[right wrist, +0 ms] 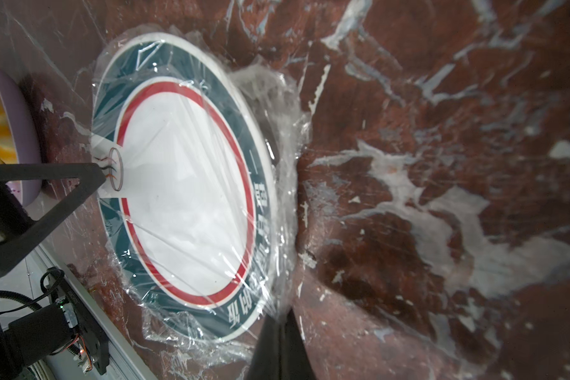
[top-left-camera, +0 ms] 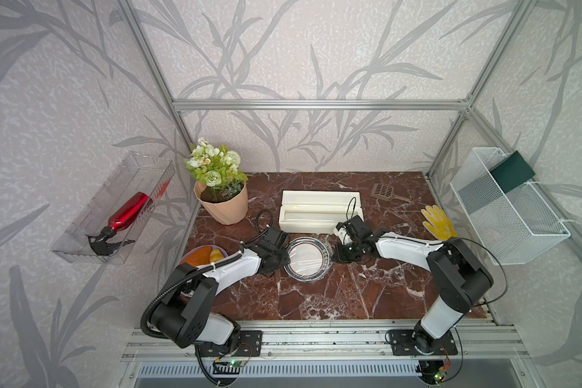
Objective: Wrap the plate with plastic wrap
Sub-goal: Cover the plate with plastic wrap.
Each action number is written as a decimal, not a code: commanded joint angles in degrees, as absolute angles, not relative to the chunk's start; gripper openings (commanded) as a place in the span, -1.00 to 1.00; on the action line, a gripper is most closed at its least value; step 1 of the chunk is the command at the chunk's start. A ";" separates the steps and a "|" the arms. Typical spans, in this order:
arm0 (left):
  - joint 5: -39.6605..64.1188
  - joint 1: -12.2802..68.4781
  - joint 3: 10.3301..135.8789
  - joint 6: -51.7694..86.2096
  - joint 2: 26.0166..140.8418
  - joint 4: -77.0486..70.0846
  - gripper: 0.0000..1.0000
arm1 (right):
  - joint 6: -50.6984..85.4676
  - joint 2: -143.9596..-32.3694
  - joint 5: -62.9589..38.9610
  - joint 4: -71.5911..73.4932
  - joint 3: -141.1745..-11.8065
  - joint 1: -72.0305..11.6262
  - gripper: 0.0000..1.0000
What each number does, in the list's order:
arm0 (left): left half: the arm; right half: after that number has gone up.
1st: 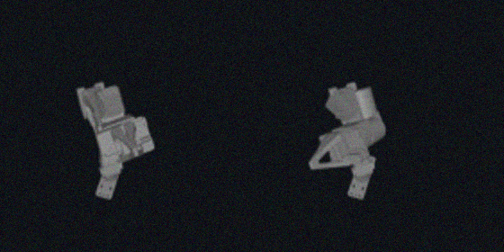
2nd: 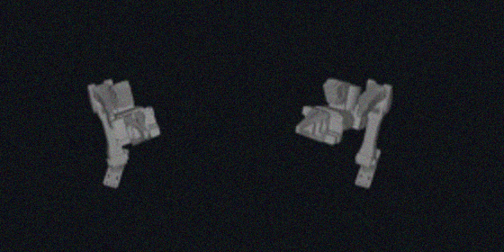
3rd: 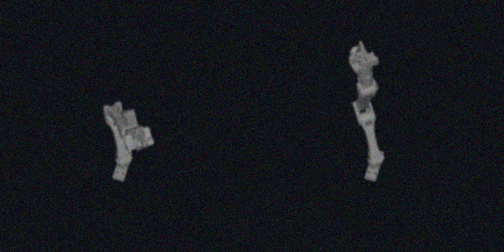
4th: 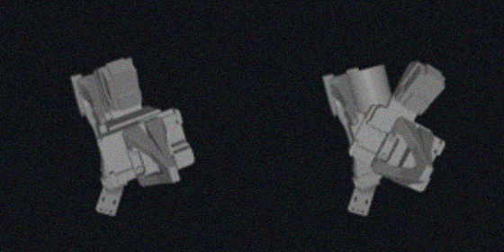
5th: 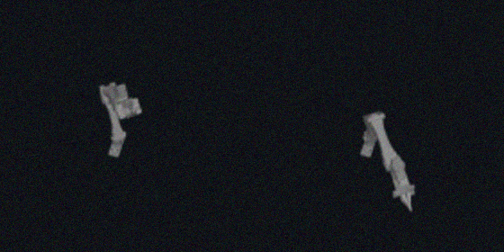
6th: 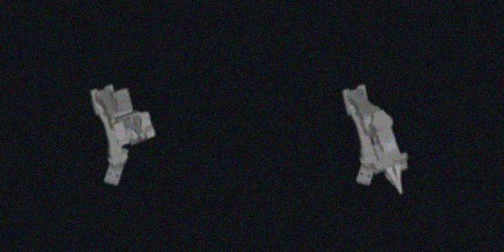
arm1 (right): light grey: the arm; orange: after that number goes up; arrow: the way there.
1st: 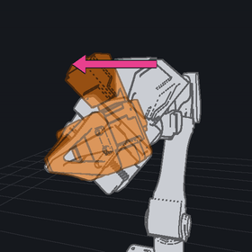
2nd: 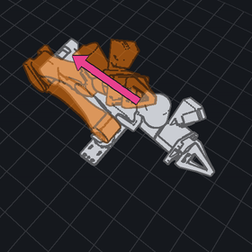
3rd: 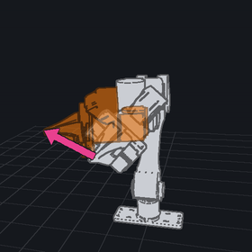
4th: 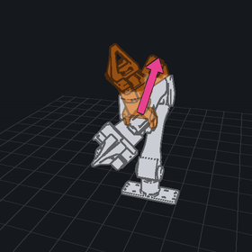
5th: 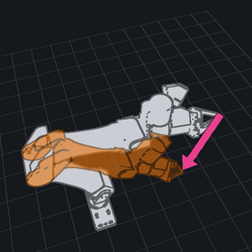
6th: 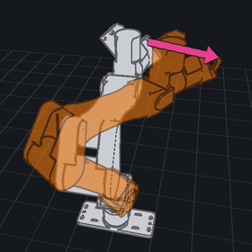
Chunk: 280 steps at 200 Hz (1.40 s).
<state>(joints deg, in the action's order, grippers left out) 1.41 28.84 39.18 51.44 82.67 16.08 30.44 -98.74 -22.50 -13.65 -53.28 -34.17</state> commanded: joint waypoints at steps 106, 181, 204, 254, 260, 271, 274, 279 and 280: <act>2.85 28.64 39.53 51.83 85.32 13.86 -0.09 | 31.76 -103.58 -20.80 -10.79 -53.02 -36.23 -0.39; -6.39 28.33 42.39 47.90 74.22 22.43 -0.04 | 25.57 -94.66 -12.93 -21.79 -54.76 -36.17 -0.41; -6.12 27.66 42.93 47.81 75.06 22.20 -0.04 | 25.68 -93.38 -13.18 -23.19 -56.25 -37.32 -0.44; -7.62 27.02 45.33 48.58 79.51 21.78 -0.04 | 31.96 -94.15 -16.32 -20.99 -59.32 -40.79 -0.43; -7.81 26.86 45.58 48.69 79.83 21.70 -0.04 | 33.06 -94.90 -16.64 -20.55 -59.65 -41.16 -0.43; -7.91 26.67 45.82 48.76 80.53 21.25 -0.04 | 35.18 -96.28 -17.12 -19.23 -59.96 -41.40 -0.42; -7.90 26.68 45.93 48.73 80.77 21.15 -0.04 | 35.72 -96.61 -17.26 -18.81 -60.02 -41.40 -0.42; -7.85 26.62 46.03 48.82 81.07 20.99 -0.04 | 36.13 -97.10 -17.26 -18.34 -60.03 -41.40 -0.42; -7.84 26.58 46.04 48.80 81.10 20.95 -0.04 | 36.17 -97.20 -17.24 -18.31 -60.03 -41.40 -0.42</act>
<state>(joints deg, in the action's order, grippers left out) -5.13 27.14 44.16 48.62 79.90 20.91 31.59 -94.87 -15.81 -20.45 -58.59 -40.77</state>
